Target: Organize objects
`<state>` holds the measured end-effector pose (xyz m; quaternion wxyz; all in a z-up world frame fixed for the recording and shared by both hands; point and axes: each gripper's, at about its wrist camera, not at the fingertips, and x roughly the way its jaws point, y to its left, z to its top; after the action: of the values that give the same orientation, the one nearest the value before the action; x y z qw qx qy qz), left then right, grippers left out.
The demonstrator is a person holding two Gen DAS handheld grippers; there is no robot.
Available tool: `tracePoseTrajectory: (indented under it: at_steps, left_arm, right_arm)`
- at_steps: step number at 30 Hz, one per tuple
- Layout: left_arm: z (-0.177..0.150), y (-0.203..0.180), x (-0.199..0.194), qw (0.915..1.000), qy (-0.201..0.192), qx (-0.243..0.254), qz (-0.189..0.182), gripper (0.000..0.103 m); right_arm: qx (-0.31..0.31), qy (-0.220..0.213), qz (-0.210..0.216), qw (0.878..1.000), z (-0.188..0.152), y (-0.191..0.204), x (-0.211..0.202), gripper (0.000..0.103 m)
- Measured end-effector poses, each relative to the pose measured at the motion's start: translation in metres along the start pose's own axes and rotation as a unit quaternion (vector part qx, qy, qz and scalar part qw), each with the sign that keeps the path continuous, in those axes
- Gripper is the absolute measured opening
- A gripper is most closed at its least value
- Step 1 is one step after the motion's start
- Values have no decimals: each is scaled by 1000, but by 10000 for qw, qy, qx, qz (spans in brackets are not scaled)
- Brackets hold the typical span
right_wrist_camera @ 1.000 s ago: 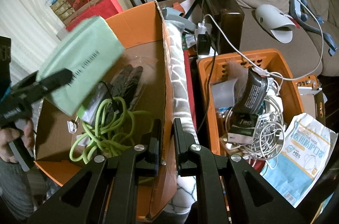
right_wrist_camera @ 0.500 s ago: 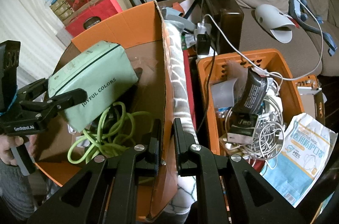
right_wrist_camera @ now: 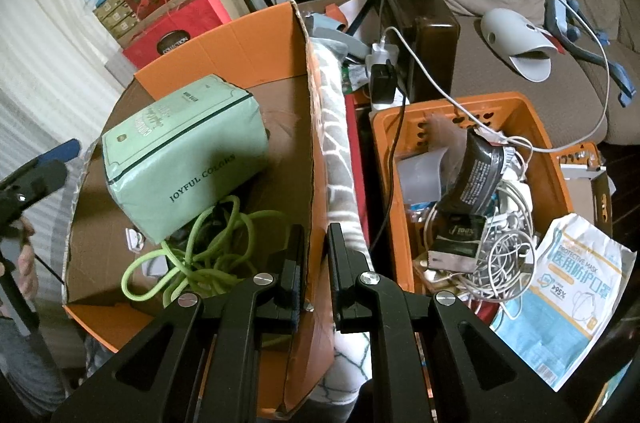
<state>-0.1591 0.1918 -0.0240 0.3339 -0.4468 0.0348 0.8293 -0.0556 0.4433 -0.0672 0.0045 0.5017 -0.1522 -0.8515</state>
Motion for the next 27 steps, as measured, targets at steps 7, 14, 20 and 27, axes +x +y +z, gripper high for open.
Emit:
tracePoseTrajectory:
  at_steps: [7,14,20,27]
  left_arm:
    - [-15,22,-28,9992,-197,-179,301,103]
    - [-40,28,-53,9974,-375,-223,567,103]
    - [-65,29,-73,9968,-346,-543,474,103]
    - [-80,29,-99,9941,-604,-627,649,103]
  right_arm:
    - [-6,-24,-59,10000,-1,-1,-1,10]
    - [17,-158,-384,9991,-3,2,-5,32]
    - [39,-449,-700,9965,-7,11,-31,46]
    - [-180,-834,-806,9931,-16,45,-66,69]
